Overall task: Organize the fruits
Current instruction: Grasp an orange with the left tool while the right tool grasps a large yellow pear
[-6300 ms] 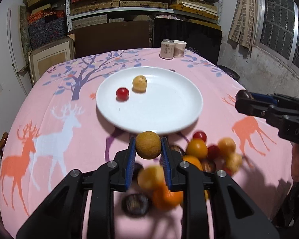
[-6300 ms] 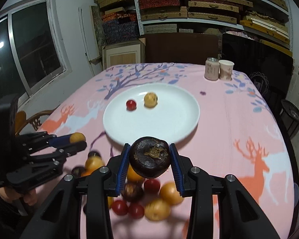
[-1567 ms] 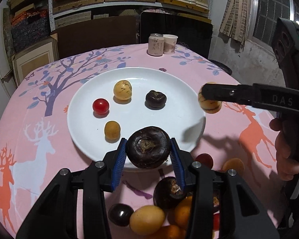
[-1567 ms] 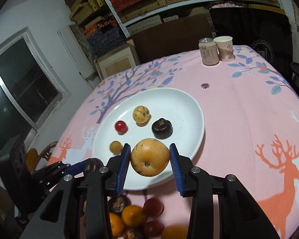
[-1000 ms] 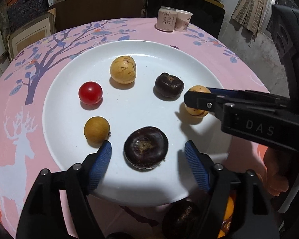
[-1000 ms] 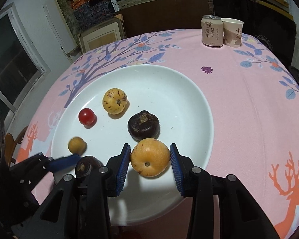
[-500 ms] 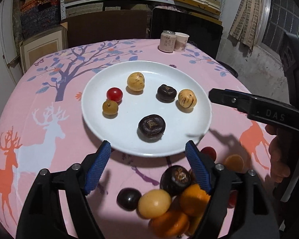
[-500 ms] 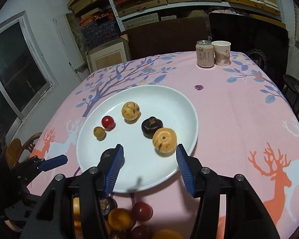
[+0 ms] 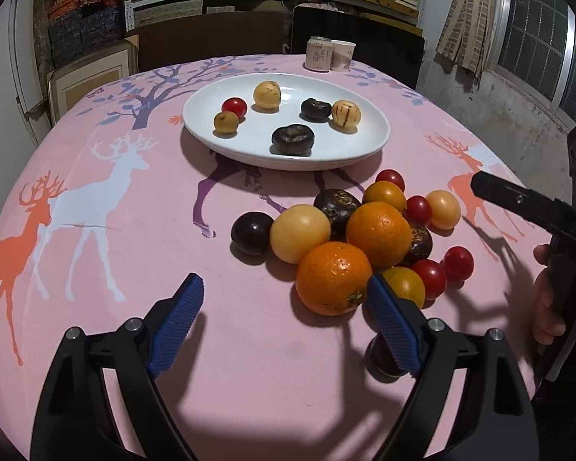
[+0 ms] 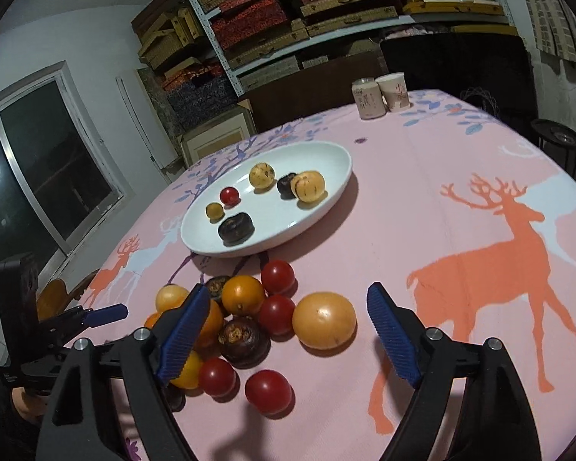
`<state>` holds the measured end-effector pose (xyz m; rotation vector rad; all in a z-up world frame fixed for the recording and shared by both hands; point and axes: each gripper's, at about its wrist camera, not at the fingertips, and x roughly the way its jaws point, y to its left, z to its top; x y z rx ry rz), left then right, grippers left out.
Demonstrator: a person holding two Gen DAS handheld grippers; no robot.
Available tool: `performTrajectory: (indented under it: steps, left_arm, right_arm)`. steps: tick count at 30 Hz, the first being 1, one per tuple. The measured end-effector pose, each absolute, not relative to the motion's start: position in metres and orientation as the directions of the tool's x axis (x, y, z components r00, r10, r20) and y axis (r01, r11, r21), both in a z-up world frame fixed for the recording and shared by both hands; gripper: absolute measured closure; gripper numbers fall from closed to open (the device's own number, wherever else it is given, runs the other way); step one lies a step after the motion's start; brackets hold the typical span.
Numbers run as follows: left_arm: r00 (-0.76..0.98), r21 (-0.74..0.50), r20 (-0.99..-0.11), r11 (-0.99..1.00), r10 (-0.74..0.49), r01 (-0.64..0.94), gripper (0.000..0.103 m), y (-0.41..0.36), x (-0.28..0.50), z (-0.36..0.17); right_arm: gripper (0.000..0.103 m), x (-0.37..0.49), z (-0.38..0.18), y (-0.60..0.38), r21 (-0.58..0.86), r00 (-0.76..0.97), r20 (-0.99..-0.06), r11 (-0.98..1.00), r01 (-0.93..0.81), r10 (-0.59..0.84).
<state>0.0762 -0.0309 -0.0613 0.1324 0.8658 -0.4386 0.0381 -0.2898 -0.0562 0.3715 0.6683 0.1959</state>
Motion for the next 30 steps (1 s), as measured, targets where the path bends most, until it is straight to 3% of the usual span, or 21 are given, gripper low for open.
performTrajectory:
  steps: [9, 10, 11, 13, 18, 24, 26, 30]
  left_arm:
    - [0.492, -0.138, -0.803, 0.908, -0.337, 0.396, 0.022, -0.046, 0.095, -0.085]
    - [0.496, -0.128, -0.803, 0.909, -0.330, 0.398, 0.028, -0.047, 0.093, -0.085]
    - [0.495, -0.127, -0.797, 0.898, -0.345, 0.421, 0.046, -0.050, 0.090, -0.084]
    - [0.494, -0.103, -0.796, 0.884, -0.348, 0.456, 0.058, -0.058, 0.085, -0.083]
    - [0.526, -0.161, -0.744, 0.874, -0.412, 0.458, 0.059, -0.047, 0.078, -0.074]
    - [0.555, -0.237, -0.693, 0.873, -0.459, 0.427, 0.059, -0.030, 0.079, -0.065]
    - [0.550, -0.244, -0.695, 0.872, -0.463, 0.425, 0.059, -0.030, 0.080, -0.066]
    - [0.546, -0.230, -0.700, 0.869, -0.460, 0.438, 0.059, -0.033, 0.078, -0.066]
  right_arm:
    - [0.021, 0.040, -0.062, -0.295, 0.444, 0.761, -0.557, 0.894, -0.067, 0.334]
    - [0.022, 0.039, -0.062, -0.295, 0.445, 0.761, -0.556, 0.893, -0.067, 0.334]
    - [0.023, 0.039, -0.062, -0.295, 0.447, 0.762, -0.555, 0.892, -0.065, 0.334]
    - [0.025, 0.038, -0.062, -0.297, 0.452, 0.765, -0.552, 0.890, -0.061, 0.333]
    - [0.029, 0.040, -0.064, -0.298, 0.454, 0.756, -0.564, 0.890, -0.052, 0.331]
    - [0.031, 0.054, -0.076, -0.289, 0.386, 0.684, -0.672, 0.923, -0.003, 0.283]
    - [0.039, 0.059, -0.081, -0.288, 0.371, 0.657, -0.703, 0.928, 0.014, 0.271]
    - [0.045, 0.068, -0.087, -0.282, 0.341, 0.624, -0.739, 0.940, 0.022, 0.253]
